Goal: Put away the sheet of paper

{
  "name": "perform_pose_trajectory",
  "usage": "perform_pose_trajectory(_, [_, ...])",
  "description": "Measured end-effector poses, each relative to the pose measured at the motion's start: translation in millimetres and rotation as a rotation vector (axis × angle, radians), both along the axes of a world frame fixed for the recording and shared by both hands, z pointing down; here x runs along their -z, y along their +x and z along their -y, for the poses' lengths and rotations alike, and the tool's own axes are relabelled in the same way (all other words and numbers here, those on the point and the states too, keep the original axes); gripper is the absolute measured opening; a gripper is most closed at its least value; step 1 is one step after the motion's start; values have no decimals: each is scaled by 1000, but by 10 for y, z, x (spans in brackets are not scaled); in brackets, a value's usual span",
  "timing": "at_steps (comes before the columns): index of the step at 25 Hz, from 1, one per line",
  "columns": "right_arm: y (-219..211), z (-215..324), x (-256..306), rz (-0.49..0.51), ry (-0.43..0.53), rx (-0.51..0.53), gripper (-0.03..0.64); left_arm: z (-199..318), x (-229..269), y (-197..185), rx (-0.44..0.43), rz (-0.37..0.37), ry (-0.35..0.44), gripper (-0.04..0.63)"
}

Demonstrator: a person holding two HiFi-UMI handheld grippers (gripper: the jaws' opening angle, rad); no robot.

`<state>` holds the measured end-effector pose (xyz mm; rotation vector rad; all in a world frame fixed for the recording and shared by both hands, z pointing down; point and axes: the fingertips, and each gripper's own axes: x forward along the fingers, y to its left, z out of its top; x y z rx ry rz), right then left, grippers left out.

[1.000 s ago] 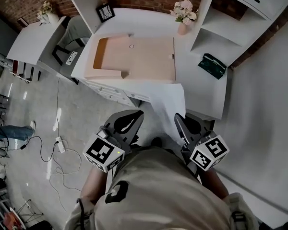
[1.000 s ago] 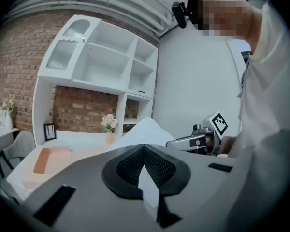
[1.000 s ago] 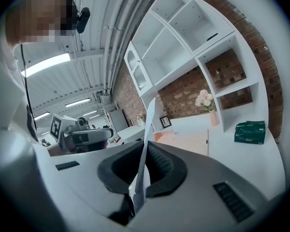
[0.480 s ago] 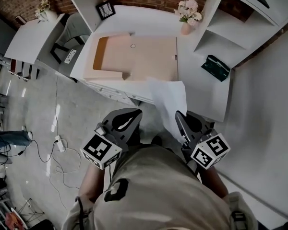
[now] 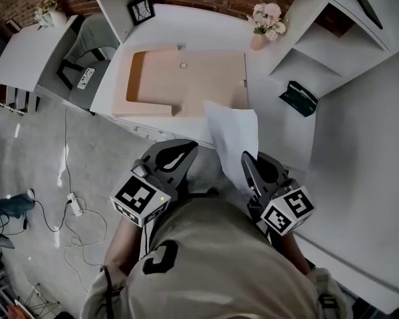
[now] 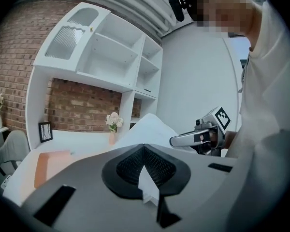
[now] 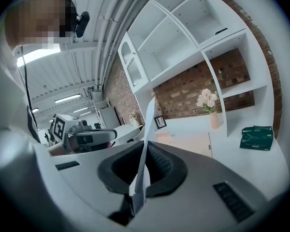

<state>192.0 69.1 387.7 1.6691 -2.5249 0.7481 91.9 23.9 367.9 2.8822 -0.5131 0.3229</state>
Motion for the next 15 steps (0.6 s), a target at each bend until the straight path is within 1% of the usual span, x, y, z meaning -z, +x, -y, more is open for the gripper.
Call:
perform_pose_trajectory(3, [-93,89,-10,-10,-7,6,28,133,-22,-106,23,-5,-9,15])
perform_pose_trajectory(7, [-176,214,-4,-22,-8,12,28,250,6,-199,32,-46,-24,15])
perform_pose_trajectory(15, [-272,369,20,-56,-6,25,28,431,-42,-345,58,-74,-58,15])
